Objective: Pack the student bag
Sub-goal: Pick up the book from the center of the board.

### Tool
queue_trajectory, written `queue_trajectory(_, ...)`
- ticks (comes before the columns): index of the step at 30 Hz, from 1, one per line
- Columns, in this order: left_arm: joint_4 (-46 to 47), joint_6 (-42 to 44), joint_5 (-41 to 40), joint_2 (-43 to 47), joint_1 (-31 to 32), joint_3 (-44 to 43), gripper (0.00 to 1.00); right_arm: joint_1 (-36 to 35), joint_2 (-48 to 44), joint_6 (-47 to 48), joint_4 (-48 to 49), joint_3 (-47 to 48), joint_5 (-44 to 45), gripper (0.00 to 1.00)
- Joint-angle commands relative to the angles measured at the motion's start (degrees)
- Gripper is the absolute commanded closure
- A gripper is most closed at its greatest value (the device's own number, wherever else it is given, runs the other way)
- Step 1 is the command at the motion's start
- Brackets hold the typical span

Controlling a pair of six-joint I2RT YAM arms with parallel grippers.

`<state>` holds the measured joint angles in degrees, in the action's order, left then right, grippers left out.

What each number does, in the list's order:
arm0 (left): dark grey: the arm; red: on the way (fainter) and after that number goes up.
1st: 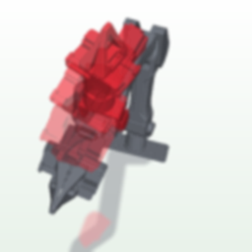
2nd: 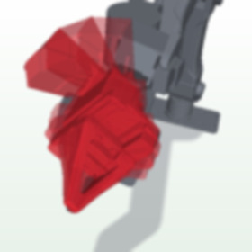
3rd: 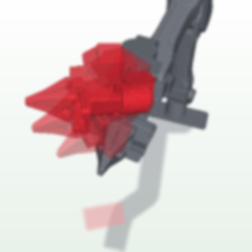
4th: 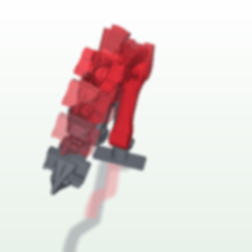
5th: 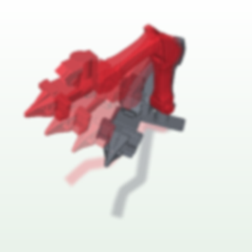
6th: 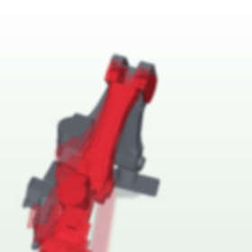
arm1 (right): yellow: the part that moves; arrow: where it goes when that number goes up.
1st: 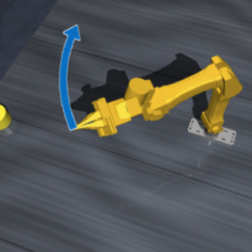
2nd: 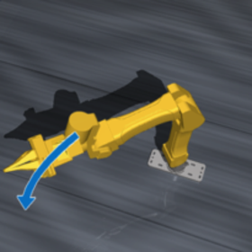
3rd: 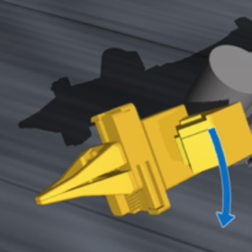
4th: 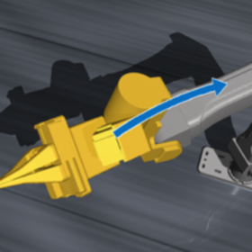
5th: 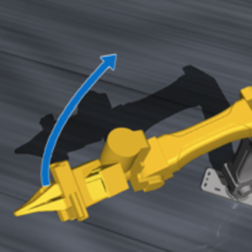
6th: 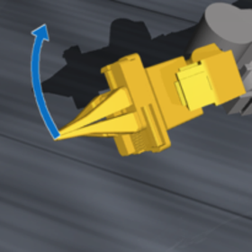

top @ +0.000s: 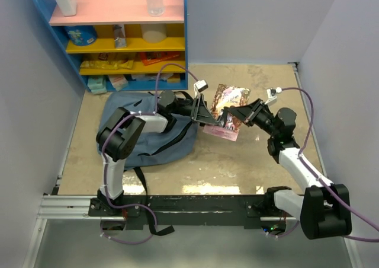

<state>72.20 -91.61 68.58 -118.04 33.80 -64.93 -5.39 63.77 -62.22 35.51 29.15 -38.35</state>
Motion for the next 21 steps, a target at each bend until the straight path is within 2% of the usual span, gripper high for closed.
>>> queue_trajectory(1,-10.0,27.8,3.9,10.2,0.1,-2.8,0.00,0.7,-5.5,5.6,-7.2,2.1,1.3,1.00)
queue_trajectory(2,-38.9,38.4,1.5,12.5,0.2,-6.2,0.00,1.2,-6.5,6.5,-9.1,2.3,1.3,1.00)
queue_trajectory(3,-56.6,63.5,-1.7,12.2,0.6,-19.1,0.00,1.8,-7.5,8.6,-11.1,2.5,1.7,1.00)
queue_trajectory(4,-72.4,73.9,-14.0,11.2,1.5,-26.5,0.00,2.8,-9.4,9.6,-15.6,2.8,2.3,1.00)
queue_trajectory(5,-90.3,79.8,-20.4,7.9,2.2,-32.6,0.00,3.1,-10.3,10.7,-17.9,2.8,3.0,1.00)
queue_trajectory(6,-94.6,84.4,-24.4,6.6,2.3,-40.7,0.00,3.7,-11.0,12.0,-19.9,2.8,3.6,1.00)
queue_trajectory(8,-99.0,86.4,-33.5,6.4,2.0,-42.9,0.00,4.2,-12.3,12.6,-24.1,2.4,5.6,1.00)
queue_trajectory(14,-104.9,99.3,-46.8,15.9,6.2,-30.4,0.00,4.4,-11.0,10.4,-21.7,-1.7,6.1,1.00)
queue_trajectory(18,-105.5,104.0,-53.5,23.0,9.3,-17.9,0.00,4.6,-9.4,10.9,-20.7,-2.3,5.6,1.00)
queue_trajectory(21,-107.0,105.2,-56.4,26.2,9.4,-15.1,0.00,4.8,-9.0,11.2,-19.5,-3.1,5.5,1.00)
